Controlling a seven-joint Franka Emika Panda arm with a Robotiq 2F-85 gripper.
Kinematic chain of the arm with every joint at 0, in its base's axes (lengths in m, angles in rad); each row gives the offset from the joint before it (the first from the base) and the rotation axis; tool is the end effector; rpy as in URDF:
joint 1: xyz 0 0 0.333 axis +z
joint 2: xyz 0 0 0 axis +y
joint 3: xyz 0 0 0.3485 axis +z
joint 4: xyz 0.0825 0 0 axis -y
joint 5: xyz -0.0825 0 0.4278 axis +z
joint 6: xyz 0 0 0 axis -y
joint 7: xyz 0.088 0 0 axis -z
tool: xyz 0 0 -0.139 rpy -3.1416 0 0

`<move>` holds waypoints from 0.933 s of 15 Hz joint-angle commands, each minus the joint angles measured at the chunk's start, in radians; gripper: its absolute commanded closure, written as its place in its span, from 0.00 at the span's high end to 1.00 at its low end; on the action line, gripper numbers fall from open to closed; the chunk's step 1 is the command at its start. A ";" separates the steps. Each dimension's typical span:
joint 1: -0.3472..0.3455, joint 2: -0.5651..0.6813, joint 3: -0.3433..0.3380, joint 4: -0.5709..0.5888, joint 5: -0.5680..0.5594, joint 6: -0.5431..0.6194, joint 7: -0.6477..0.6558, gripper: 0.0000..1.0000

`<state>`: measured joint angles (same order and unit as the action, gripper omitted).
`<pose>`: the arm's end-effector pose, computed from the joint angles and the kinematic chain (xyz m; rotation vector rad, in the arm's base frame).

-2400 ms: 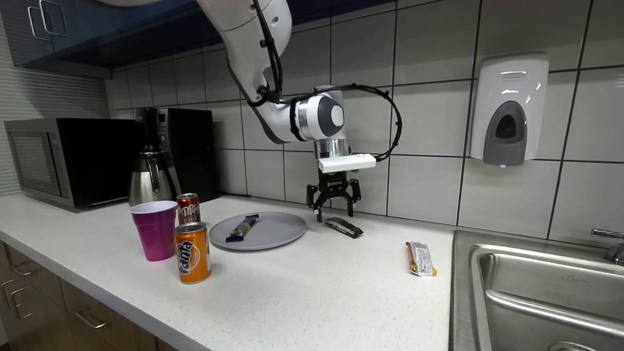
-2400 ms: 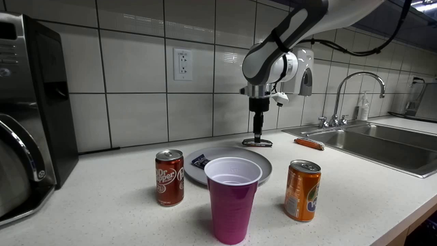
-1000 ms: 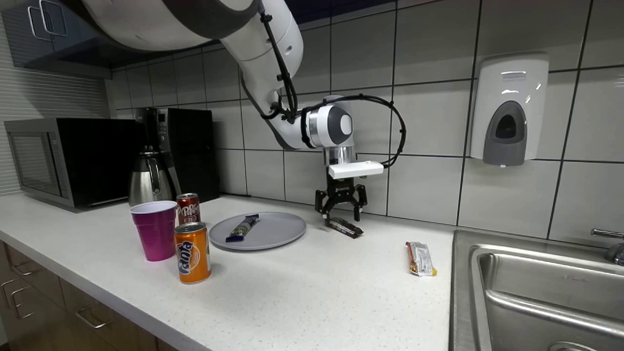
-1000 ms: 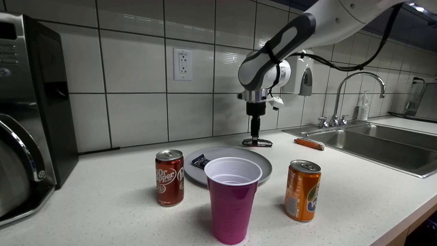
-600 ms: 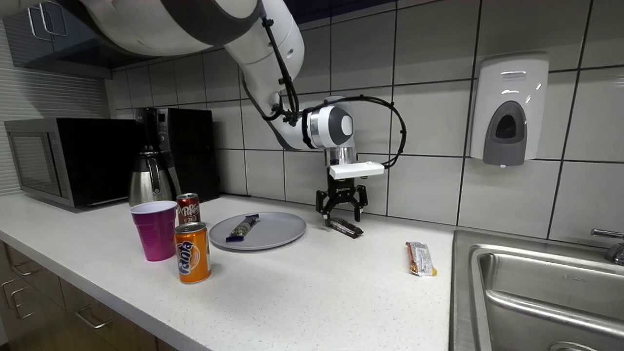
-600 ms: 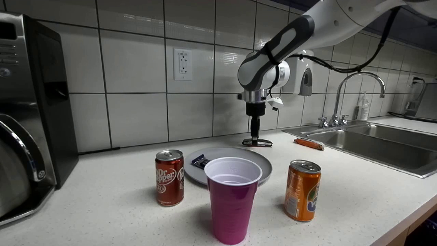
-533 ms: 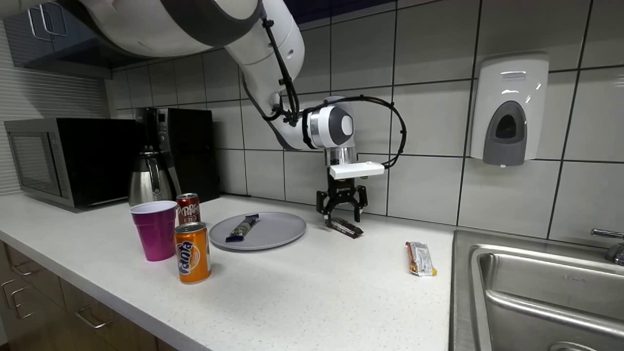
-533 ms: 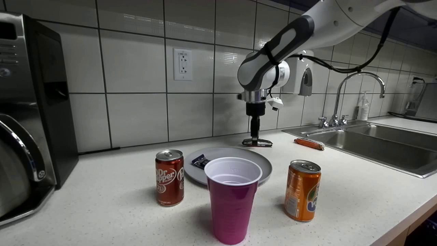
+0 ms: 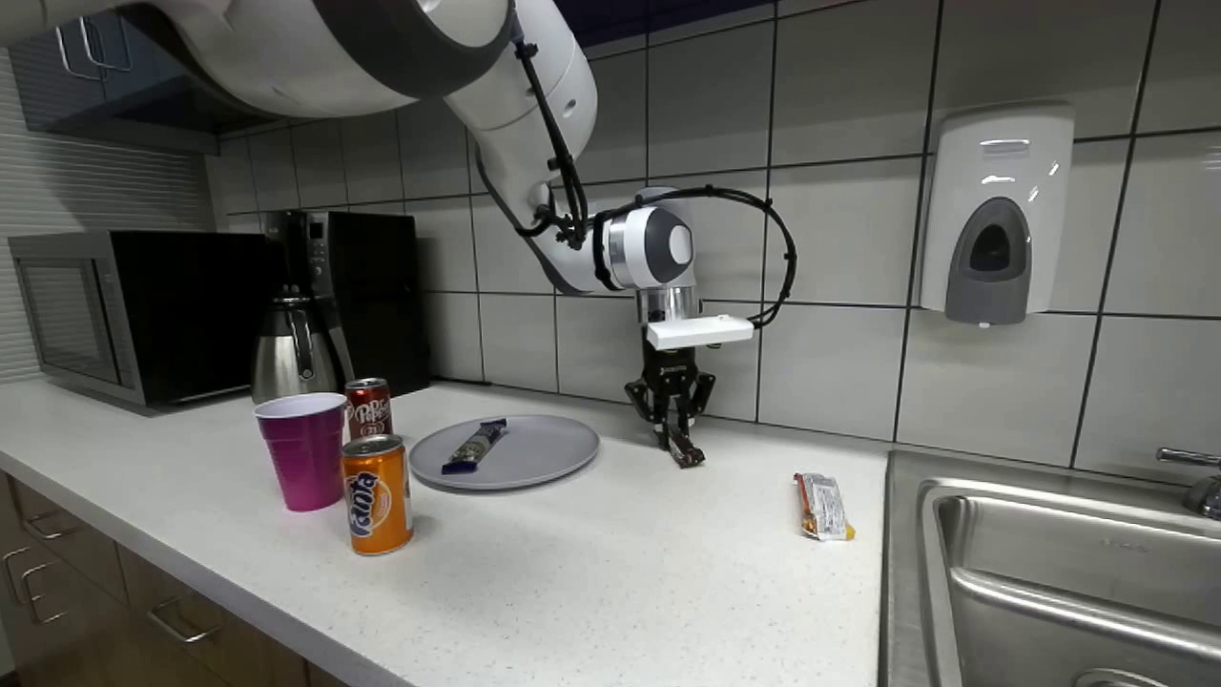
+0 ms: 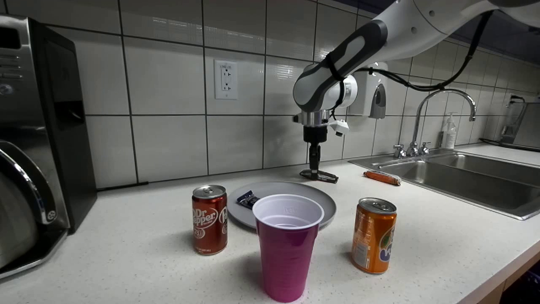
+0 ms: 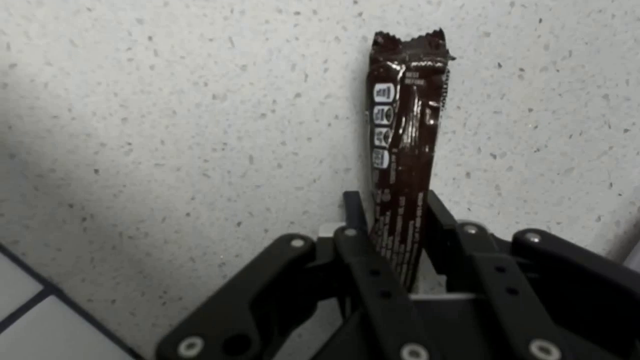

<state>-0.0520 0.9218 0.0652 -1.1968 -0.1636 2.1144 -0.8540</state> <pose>0.8236 -0.0148 0.1874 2.7390 1.3679 -0.0579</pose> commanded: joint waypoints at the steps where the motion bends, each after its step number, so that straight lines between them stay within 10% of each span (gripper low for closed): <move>1: -0.008 0.010 0.008 0.039 0.003 -0.031 -0.030 0.03; 14: 0.029 -0.058 0.004 -0.006 0.003 -0.033 0.035 0.04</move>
<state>-0.0342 0.9096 0.0673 -1.1752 -0.1629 2.1139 -0.8461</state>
